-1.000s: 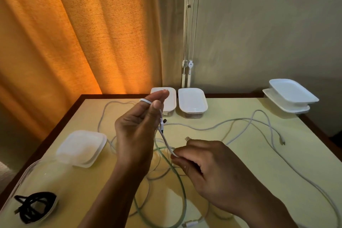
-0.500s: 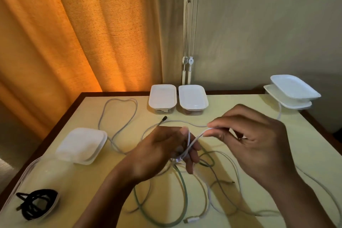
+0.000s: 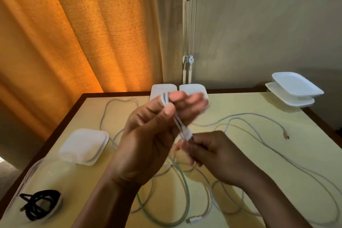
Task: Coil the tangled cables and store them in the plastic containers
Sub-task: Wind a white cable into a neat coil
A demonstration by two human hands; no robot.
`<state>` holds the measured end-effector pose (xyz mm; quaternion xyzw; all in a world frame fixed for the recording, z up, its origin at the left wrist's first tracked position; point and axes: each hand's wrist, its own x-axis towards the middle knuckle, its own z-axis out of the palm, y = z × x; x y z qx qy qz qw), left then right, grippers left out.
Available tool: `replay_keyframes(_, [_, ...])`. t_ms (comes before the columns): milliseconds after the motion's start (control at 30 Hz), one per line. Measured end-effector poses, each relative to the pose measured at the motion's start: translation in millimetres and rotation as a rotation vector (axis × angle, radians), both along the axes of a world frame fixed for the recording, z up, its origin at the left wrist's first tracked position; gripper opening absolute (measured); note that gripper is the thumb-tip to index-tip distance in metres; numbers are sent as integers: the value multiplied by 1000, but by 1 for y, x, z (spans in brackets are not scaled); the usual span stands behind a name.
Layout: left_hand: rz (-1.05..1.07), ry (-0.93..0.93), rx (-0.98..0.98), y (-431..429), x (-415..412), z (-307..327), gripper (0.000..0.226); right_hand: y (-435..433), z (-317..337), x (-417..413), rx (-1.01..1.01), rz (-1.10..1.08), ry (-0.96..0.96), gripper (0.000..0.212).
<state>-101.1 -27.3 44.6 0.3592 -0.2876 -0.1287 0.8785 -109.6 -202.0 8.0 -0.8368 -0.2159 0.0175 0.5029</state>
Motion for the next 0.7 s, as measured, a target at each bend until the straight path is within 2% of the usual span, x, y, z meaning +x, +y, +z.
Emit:
replay_keyframes(67, [311, 66, 95, 0, 7, -4, 32, 1, 0, -6, -184, 39, -71, 27])
replay_keyframes(133, [474, 34, 303, 8, 12, -13, 38, -2, 3, -10, -344, 6, -173, 32])
replay_keyframes(233, [509, -122, 668, 17, 12, -26, 30, -10, 9, -16, -514, -55, -348, 46])
replay_keyframes(333, [524, -193, 955, 19, 11, -35, 24, -13, 18, -21, -516, -69, -469, 32])
replay_keyframes(400, [465, -243, 1085, 21, 10, -39, 22, -14, 24, -21, -513, -85, -584, 20])
replay_keyframes(467, [308, -250, 1150, 23, 8, -36, 22, -18, 27, -19, -489, -107, -690, 13])
replay_keyframes(567, [14, -144, 1031, 28, 4, -25, 24, -29, 29, -13, -395, -141, -776, 12])
replay_keyframes(700, [-259, -82, 902, 31, 3, -17, 24, -34, 26, -6, -205, -177, -744, 15])
